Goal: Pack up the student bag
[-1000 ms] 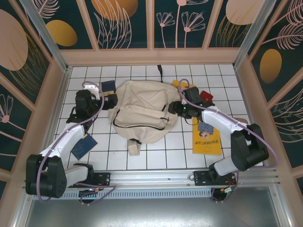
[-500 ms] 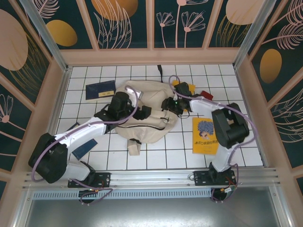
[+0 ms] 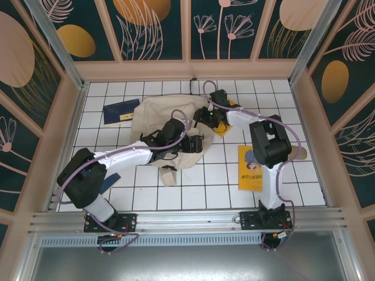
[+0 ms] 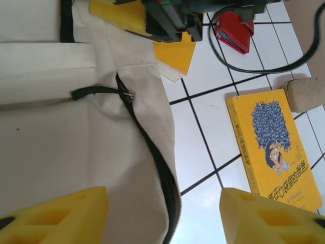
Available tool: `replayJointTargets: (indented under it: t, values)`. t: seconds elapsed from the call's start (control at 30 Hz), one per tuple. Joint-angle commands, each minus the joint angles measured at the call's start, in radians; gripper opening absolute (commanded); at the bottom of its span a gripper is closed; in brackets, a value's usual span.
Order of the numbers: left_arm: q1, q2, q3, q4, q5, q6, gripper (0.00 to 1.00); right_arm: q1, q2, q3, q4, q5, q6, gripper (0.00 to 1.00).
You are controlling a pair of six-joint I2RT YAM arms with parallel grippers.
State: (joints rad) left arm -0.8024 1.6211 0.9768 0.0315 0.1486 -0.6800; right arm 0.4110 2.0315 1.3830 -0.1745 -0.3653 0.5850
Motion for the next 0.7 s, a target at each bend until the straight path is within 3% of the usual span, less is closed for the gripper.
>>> replayJointTargets:
  t: [0.0, 0.13, 0.3, 0.5, 0.67]
  values:
    - [-0.029, 0.018, 0.010, -0.042, -0.007, -0.062, 0.54, -0.032, -0.177, -0.110, -0.019, -0.015, -0.024, 0.48]
    - [-0.059, 0.047, -0.048, -0.038, -0.009, -0.080, 0.43, -0.024, -0.317, -0.291, 0.001, -0.062, -0.011, 0.46]
    - [-0.080, 0.081, -0.114, 0.014, -0.020, -0.105, 0.31, 0.035, -0.404, -0.431, -0.007, -0.054, 0.008, 0.34]
    - [-0.082, 0.135, -0.150, 0.056, -0.042, -0.132, 0.20, 0.077, -0.355, -0.522, 0.038, -0.054, 0.039, 0.19]
    - [-0.082, 0.101, -0.135, 0.030, -0.074, -0.132, 0.19, 0.076, -0.331, -0.497, 0.035, -0.029, 0.038, 0.15]
